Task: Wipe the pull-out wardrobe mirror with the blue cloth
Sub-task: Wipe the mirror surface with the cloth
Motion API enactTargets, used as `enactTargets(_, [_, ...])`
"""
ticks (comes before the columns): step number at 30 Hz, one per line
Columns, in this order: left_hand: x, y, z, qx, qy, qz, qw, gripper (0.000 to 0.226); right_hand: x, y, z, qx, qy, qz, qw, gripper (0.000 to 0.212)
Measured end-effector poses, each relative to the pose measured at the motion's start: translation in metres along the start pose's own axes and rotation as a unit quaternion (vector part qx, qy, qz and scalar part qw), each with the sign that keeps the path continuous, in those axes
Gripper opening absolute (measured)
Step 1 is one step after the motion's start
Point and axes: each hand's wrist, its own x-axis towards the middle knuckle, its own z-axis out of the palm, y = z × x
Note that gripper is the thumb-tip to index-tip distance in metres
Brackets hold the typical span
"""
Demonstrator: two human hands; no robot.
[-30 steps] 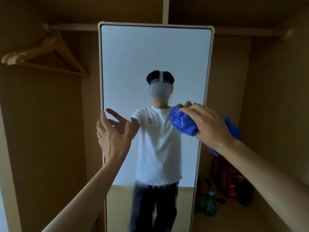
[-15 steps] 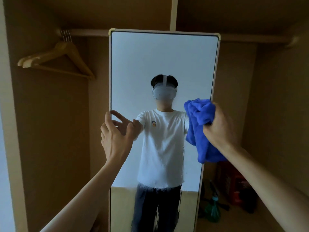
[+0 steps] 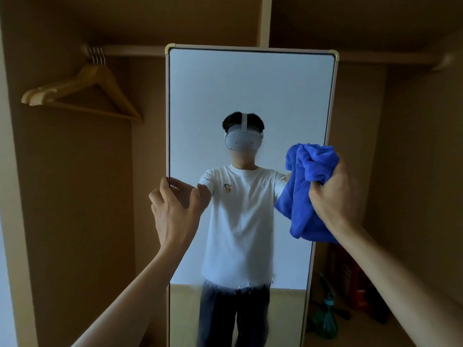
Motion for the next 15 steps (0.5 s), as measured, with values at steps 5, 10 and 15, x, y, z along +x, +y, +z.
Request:
enactTargets(5, [0.003, -0.001, -0.001, -0.006, 0.003, 0.001, 1.0, 0.073, 0.025, -0.031, -0.015, 0.177, -0.237, -0.182, 0.938, 0.026])
enactTargets(10, [0.005, -0.006, -0.006, -0.014, -0.017, 0.003, 1.0, 0.072, -0.019, -0.04, 0.018, -0.002, -0.044, -0.025, 0.999, 0.056])
enactTargets(15, [0.009, -0.012, -0.014, -0.031, -0.045, 0.012, 0.998, 0.065, -0.017, -0.067, 0.047, 0.018, -0.027, -0.046, 0.998, 0.046])
